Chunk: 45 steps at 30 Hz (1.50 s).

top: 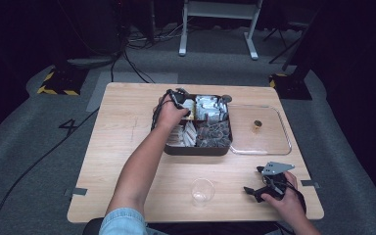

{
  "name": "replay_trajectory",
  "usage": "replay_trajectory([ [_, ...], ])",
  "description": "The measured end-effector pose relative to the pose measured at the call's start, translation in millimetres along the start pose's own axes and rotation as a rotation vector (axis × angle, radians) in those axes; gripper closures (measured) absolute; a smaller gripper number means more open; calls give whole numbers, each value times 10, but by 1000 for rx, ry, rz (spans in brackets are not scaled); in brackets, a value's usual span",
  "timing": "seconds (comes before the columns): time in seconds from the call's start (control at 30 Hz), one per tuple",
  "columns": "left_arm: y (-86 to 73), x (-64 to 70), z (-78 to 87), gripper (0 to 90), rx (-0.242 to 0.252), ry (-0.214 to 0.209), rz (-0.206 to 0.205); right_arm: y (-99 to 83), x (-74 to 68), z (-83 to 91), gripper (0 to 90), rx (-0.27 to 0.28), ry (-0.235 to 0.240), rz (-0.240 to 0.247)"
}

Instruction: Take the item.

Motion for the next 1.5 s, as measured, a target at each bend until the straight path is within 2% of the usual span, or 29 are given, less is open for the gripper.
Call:
replay_trajectory([
  [0.17,6,9,-39,579,-31,23,-10,0,0,1,6,-1,-1,1],
  [0.27,1,17,-58,590,-43,16,-5,1,-1,0,6,1,-1,-3],
  [0.57,-43,57,-82,736,-117,3,-31,-1,-1,1,6,-1,0,0],
  [0.73,-57,73,-68,885,-143,14,-63,-1,-1,0,6,-1,1,0],
  [1.0,-35,75,-6,900,-105,-13,-74,-1,0,1,5,-1,-1,0],
  [1.17,4,74,89,900,-72,-17,-93,0,0,0,6,0,-1,1],
  [1.33,37,82,194,900,-34,-38,-91,0,0,0,6,0,0,1],
  [1.5,56,56,317,900,-5,-41,-100,1,-1,0,6,1,0,-3],
])
Point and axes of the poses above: each handheld gripper's, and its own axes: z roughly backward along the jaws, y roughly out of its top, x roughly to its right, the point moved 5 cm from there along -z, roughly forward along the jaws, and after that the axes turned 4 degrees about -x, right-handed, at the moved point
